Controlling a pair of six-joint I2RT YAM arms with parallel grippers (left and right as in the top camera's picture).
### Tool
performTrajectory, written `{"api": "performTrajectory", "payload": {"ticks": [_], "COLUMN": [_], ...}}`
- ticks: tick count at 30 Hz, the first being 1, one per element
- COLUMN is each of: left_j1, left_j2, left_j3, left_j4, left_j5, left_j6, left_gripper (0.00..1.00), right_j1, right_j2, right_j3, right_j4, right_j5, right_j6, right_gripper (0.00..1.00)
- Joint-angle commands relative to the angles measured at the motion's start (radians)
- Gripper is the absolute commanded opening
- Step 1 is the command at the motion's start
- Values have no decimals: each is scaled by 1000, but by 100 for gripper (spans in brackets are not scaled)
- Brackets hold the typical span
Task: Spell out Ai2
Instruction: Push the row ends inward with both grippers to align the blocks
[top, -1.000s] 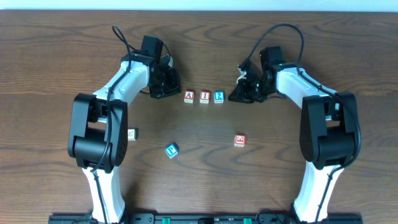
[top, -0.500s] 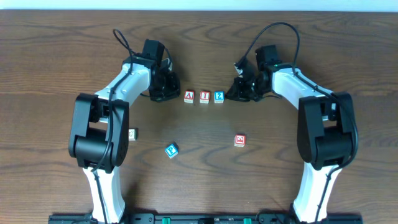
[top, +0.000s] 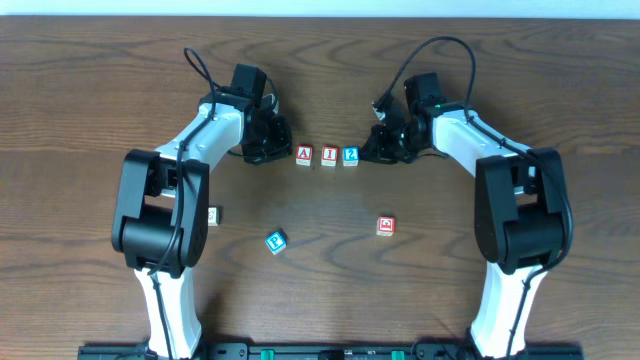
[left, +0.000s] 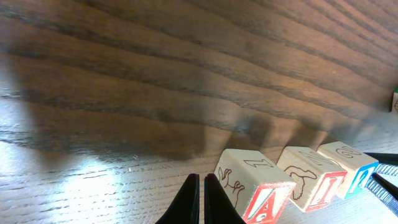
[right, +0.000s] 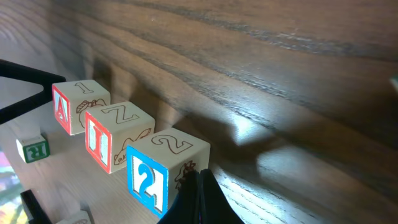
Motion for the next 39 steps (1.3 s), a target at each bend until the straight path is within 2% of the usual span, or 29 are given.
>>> {"api": "performTrajectory", "payload": {"ticks": [1,39], "left_j1": [-5,-37], "left_j2": [42,43], "left_j3": [-5,-5], "left_j4": [2,47], "left_j5": [19,53], "left_j6": [-12,-27], "left_gripper": [6,6], "right_j1": [14,49], "right_j2": [-1,-1], "right_j3": [-3,-3], "right_j4": [3,56], "right_j5": [7,1], "right_j6": [14,78], "right_gripper": [2,1]}}
